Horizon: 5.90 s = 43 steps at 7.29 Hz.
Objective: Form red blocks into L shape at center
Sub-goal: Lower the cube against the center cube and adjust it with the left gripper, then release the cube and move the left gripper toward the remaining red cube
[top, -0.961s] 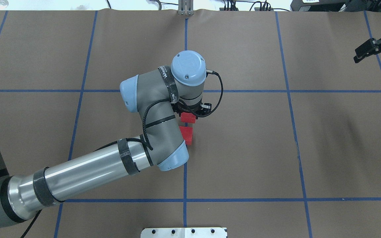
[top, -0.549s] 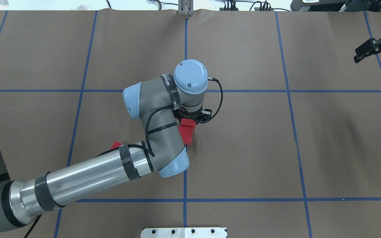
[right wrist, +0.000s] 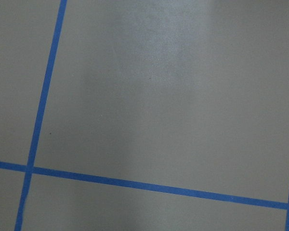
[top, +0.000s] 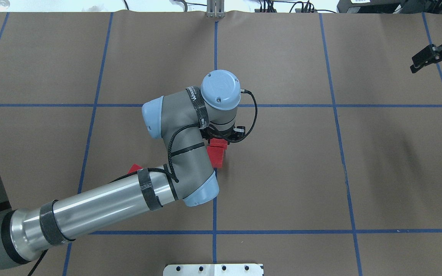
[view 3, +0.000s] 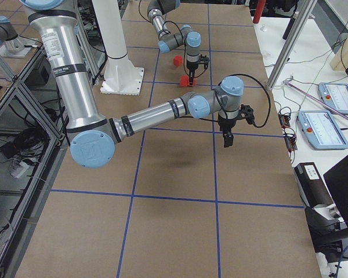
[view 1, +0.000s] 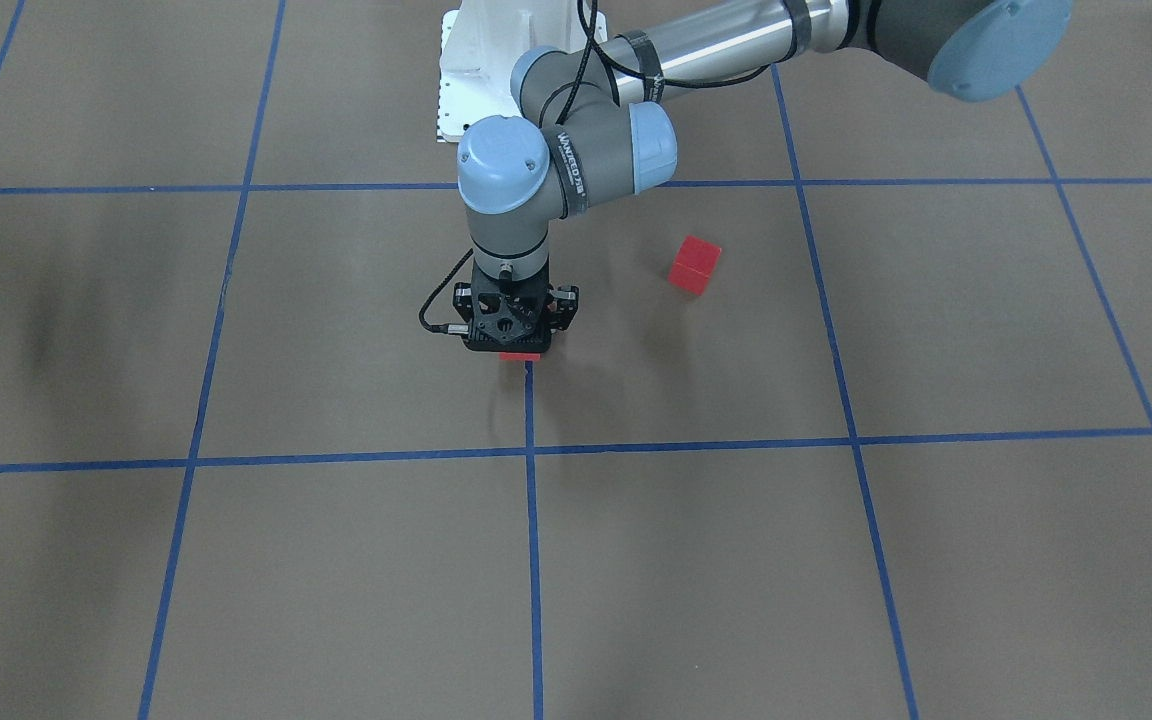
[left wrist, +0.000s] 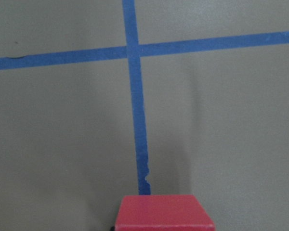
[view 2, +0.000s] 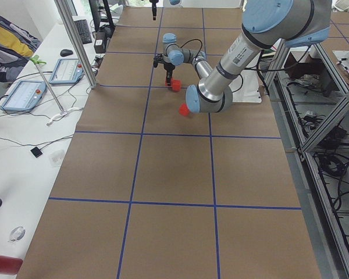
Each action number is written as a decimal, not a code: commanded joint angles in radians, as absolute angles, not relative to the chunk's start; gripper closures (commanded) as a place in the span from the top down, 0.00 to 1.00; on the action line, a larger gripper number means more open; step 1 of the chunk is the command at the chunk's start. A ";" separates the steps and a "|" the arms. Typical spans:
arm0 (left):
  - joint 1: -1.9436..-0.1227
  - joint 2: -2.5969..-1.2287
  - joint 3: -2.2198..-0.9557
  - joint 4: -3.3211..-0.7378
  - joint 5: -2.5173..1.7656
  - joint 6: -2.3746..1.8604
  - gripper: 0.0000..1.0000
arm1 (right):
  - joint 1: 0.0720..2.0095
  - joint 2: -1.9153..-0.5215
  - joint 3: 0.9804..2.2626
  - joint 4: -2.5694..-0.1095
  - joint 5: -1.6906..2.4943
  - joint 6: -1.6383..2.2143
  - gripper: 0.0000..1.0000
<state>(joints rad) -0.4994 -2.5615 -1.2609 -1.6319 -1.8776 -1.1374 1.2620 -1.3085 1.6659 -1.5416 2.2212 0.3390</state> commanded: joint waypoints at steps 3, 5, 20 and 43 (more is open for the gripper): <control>-0.499 -2.553 -1.264 -1.631 -1.876 -1.144 0.17 | 1.261 -1.308 1.666 -1.540 2.221 0.339 0.99; -0.497 -2.553 -1.266 -1.631 -1.876 -1.144 0.17 | 1.261 -1.307 1.666 -1.542 2.221 0.339 0.99; -0.489 -2.536 -1.259 -1.632 -1.881 -1.144 0.25 | 1.261 -1.305 1.661 -1.540 2.221 0.337 0.99; -0.583 -1.958 -1.981 -1.525 -1.910 -0.643 1.00 | 1.261 -1.305 1.660 -1.540 2.221 0.339 0.99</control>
